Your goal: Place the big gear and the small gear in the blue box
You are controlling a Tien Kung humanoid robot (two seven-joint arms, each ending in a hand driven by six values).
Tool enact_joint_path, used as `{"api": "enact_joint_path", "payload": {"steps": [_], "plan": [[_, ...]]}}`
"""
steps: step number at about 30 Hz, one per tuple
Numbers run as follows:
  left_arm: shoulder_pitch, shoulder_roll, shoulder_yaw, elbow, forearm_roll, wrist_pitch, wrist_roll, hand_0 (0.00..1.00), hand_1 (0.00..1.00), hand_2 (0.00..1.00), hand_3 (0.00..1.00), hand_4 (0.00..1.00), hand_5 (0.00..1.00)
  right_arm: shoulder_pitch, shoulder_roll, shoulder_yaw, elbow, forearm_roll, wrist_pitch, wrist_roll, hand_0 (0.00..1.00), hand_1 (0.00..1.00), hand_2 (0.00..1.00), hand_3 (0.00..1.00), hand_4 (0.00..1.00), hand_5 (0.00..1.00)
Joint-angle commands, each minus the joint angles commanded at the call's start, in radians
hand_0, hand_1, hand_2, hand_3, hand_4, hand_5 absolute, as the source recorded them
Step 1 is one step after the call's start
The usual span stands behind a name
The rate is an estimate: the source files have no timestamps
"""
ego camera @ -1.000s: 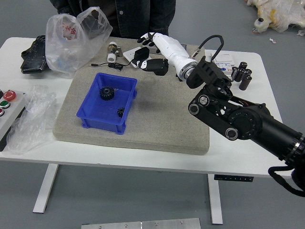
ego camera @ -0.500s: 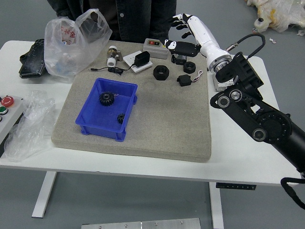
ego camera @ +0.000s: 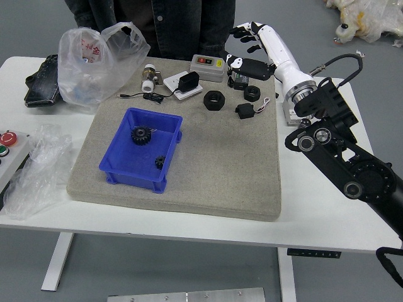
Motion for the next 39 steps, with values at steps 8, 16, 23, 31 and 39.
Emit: {"api": "enact_joint_path", "payload": {"steps": [8,16,23,31,39], "plan": [[0.0,-0.002,0.005,0.0,-0.009,0.002,-0.003,0.643,0.665,0.637,0.69,0.684,0.162,-0.029,-0.01,0.031,0.012,-0.022,-0.001,-0.002,0.629,0.716,0.728,0.709,0.741,0.372],[0.005,-0.003,0.006,0.001,-0.013,0.003,-0.003,0.643,0.665,0.637,0.689,0.683,0.162,-0.105,-0.027,0.041,0.025,-0.024,-0.005,0.011,0.631,0.715,0.727,0.706,0.739,0.371],[0.008,-0.005,0.007,0.002,-0.015,0.003,-0.006,0.643,0.665,0.636,0.689,0.683,0.162,-0.151,-0.043,0.058,0.047,-0.073,-0.008,0.006,0.633,0.712,0.726,0.706,0.735,0.365],[0.01,-0.009,0.007,0.002,-0.017,0.003,-0.007,0.643,0.665,0.637,0.689,0.683,0.162,-0.219,-0.063,0.01,0.059,-0.258,-0.025,-0.021,0.593,0.697,0.727,0.736,0.738,0.332],[0.007,-0.007,0.005,0.003,-0.01,0.002,-0.008,0.643,0.665,0.636,0.689,0.683,0.162,-0.322,-0.06,-0.053,0.061,-0.376,-0.072,0.01,0.462,0.612,0.693,0.765,0.745,0.314]]}}
